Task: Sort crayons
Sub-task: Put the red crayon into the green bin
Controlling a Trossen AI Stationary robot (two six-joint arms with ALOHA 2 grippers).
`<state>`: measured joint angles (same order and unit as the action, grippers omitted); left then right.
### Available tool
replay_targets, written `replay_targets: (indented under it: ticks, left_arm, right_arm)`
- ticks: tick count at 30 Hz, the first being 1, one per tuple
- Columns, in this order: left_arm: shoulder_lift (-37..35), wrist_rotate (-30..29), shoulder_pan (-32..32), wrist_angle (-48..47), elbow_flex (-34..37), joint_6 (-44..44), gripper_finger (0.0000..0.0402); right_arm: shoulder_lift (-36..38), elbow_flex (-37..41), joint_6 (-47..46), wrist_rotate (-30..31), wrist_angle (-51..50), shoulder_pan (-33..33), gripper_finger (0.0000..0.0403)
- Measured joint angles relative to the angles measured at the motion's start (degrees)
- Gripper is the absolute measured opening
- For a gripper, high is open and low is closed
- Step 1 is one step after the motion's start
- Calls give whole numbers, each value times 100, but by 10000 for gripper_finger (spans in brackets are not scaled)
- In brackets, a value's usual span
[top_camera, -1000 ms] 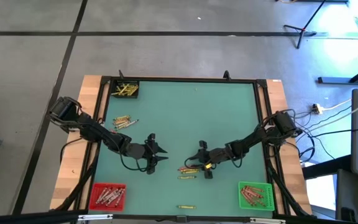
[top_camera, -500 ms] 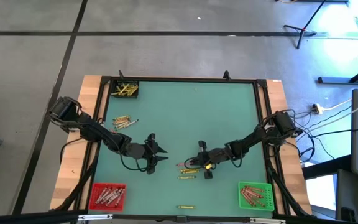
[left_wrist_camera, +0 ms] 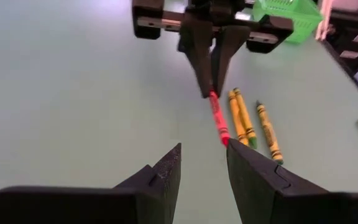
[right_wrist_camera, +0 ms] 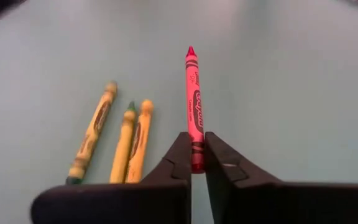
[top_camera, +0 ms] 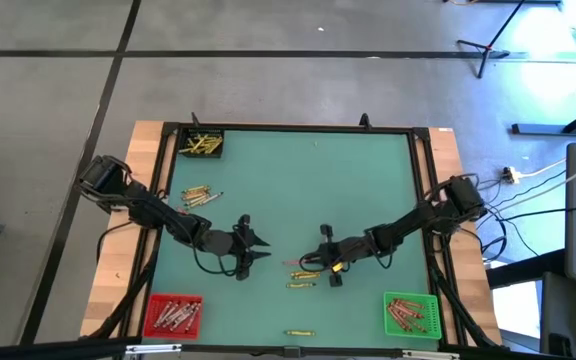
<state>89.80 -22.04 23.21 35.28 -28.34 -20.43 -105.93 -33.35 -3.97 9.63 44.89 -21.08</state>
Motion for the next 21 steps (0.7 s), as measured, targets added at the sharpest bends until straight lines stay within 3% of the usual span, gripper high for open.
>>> replay_targets:
  ticks: [6, 21]
  left_arm:
    - [0, -1, 150, 324, 0, 281, 113]
    - [20, -102, 313, 966, 0, 1111, 113]
  right_arm:
    - [335, -4, 40, 203, -138, -39, 17]
    - [367, -447, 110, 399, -245, -116, 13]
